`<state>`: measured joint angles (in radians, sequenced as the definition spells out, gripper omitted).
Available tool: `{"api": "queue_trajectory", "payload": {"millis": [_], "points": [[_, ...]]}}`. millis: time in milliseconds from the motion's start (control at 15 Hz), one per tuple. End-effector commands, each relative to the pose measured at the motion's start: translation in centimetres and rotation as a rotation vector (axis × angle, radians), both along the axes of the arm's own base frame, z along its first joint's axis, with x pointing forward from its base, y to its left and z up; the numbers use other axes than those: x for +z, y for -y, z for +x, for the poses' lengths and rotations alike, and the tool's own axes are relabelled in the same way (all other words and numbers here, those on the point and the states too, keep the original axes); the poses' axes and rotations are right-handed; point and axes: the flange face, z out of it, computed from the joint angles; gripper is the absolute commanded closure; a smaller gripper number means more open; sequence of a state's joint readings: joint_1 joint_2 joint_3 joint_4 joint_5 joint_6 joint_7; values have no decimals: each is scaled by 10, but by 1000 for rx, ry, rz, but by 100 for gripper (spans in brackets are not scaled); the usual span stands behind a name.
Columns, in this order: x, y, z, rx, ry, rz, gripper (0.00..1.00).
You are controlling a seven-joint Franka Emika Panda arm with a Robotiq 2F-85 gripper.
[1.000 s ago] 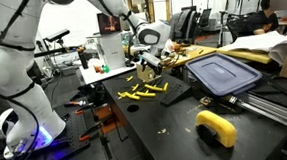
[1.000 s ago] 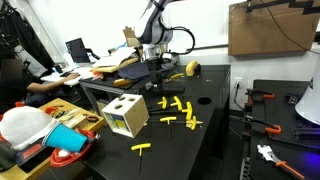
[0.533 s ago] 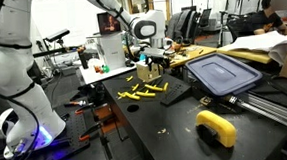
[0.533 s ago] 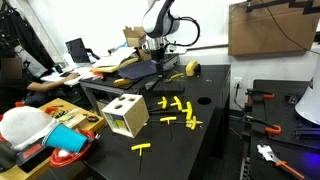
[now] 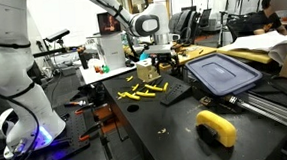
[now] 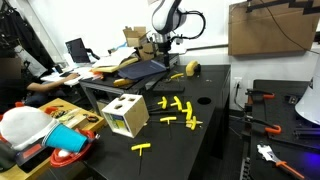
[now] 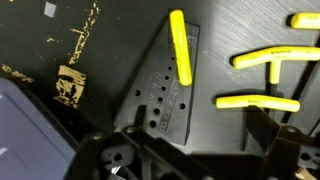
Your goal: Take the two yellow objects off of their holder
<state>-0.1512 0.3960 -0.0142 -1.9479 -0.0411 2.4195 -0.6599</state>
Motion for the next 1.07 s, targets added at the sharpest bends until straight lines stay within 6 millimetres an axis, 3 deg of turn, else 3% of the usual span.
{"api": "queue_trajectory", "payload": {"millis": [0,333,1000], "points": [[3,15,-7,-32,-9,-34,0],[-10,29,-12,-13,-66,-74,0],[-30,26,-25,32,-164,-64,0]]}}
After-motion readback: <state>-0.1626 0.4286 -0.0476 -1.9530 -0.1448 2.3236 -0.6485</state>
